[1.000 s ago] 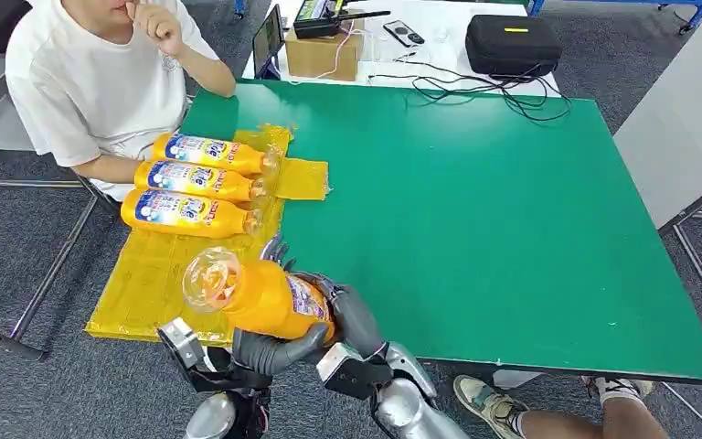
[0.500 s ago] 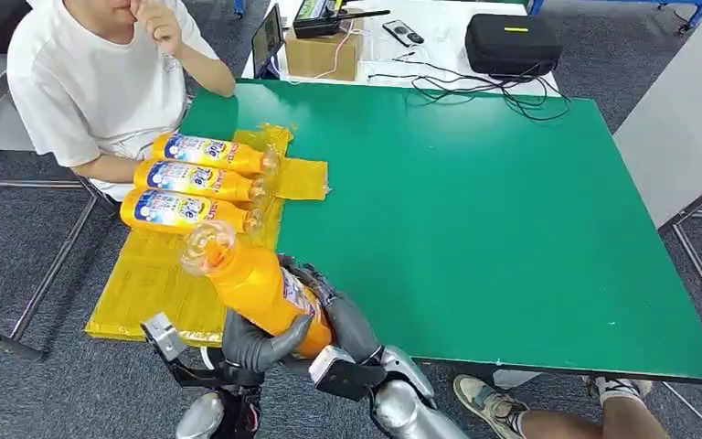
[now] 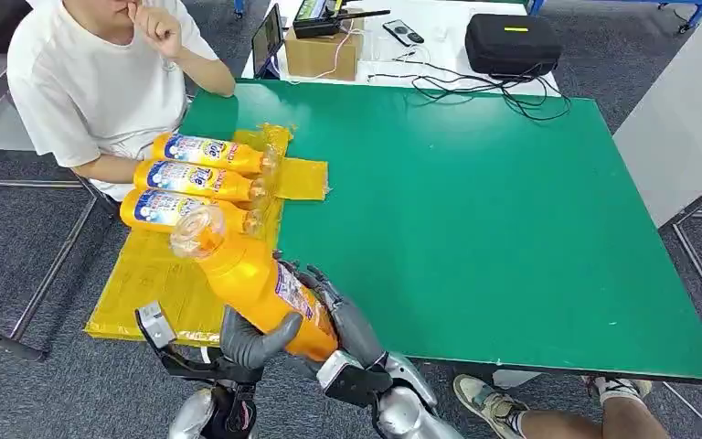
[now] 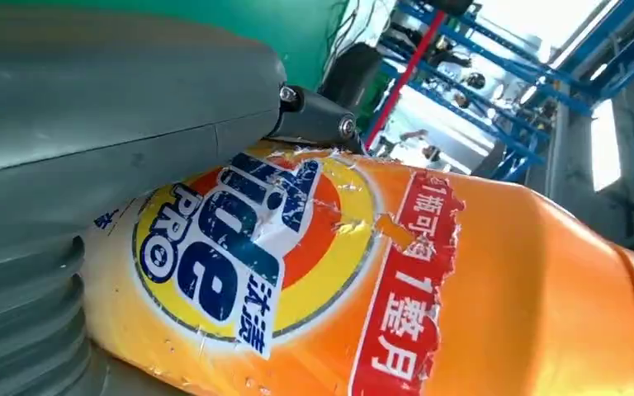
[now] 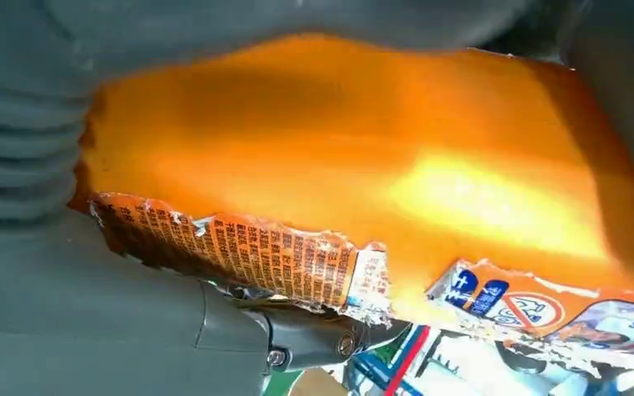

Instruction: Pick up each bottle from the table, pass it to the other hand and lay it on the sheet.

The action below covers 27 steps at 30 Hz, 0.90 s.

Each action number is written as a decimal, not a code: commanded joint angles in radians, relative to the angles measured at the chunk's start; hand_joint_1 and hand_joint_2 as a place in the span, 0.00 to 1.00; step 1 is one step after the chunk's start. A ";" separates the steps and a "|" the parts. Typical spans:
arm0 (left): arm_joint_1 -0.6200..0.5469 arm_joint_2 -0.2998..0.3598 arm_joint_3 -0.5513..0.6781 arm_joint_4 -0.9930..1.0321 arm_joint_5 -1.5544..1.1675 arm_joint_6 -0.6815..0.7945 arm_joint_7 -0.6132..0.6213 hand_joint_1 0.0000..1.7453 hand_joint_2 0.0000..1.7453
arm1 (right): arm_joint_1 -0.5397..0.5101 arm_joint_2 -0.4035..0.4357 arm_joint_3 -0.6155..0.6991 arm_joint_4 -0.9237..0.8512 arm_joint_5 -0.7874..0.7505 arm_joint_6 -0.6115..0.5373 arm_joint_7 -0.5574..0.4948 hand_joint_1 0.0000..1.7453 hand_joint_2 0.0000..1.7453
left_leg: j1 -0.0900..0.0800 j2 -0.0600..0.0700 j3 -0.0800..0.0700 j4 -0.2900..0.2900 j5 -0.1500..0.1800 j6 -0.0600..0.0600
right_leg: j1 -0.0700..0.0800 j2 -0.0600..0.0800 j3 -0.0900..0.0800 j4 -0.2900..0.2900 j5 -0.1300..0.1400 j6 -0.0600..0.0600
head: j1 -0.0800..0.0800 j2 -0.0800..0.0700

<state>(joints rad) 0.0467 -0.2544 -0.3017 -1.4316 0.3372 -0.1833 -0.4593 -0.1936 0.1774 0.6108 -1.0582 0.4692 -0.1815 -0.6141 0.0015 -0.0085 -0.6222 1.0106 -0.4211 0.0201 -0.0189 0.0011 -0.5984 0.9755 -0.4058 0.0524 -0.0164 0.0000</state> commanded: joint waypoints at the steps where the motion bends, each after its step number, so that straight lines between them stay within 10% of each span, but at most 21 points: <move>1: -0.160 0.010 0.020 0.054 -0.509 0.585 -0.082 1.00 1.00 | 0.102 0.000 -0.077 -0.079 -0.048 -0.071 -0.068 0.00 0.00 | 0.001 -0.005 0.002 -0.001 0.000 -0.001 | 0.001 -0.005 0.003 0.000 -0.002 -0.002 | 0.000 0.000; 11: -0.232 0.019 0.100 0.161 -0.768 0.881 -0.097 1.00 1.00 | 0.078 -0.003 -0.022 -0.088 -0.117 -0.111 -0.084 0.00 0.00 | 0.001 0.002 0.007 -0.001 -0.003 -0.002 | 0.002 0.000 0.008 0.000 -0.002 -0.003 | 0.000 0.000; 18: -0.328 0.082 0.230 0.408 -1.090 0.881 -0.033 1.00 1.00 | 0.072 -0.002 -0.054 -0.069 -0.147 -0.081 -0.084 0.00 0.00 | 0.001 0.001 0.008 -0.003 0.000 -0.002 | 0.001 0.000 0.009 -0.002 -0.001 -0.004 | 0.001 0.000; 27: -0.396 0.229 0.113 0.604 -1.420 0.642 0.204 1.00 1.00 | 0.068 -0.046 -0.034 -0.184 -0.203 -0.111 -0.084 0.00 0.00 | 0.001 0.003 0.006 -0.001 -0.001 -0.002 | 0.002 0.002 0.006 -0.001 -0.001 -0.003 | 0.000 0.000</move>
<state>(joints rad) -0.2488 -0.1601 -0.1320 -1.0759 -0.9397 0.5963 -0.3461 -0.1000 0.1800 0.5779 -1.2074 0.2628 -0.3288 -0.6943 0.0020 -0.0061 -0.6223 1.0106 -0.4205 0.0196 -0.0182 0.0015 -0.5985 0.9762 -0.4055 0.0523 -0.0164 0.0000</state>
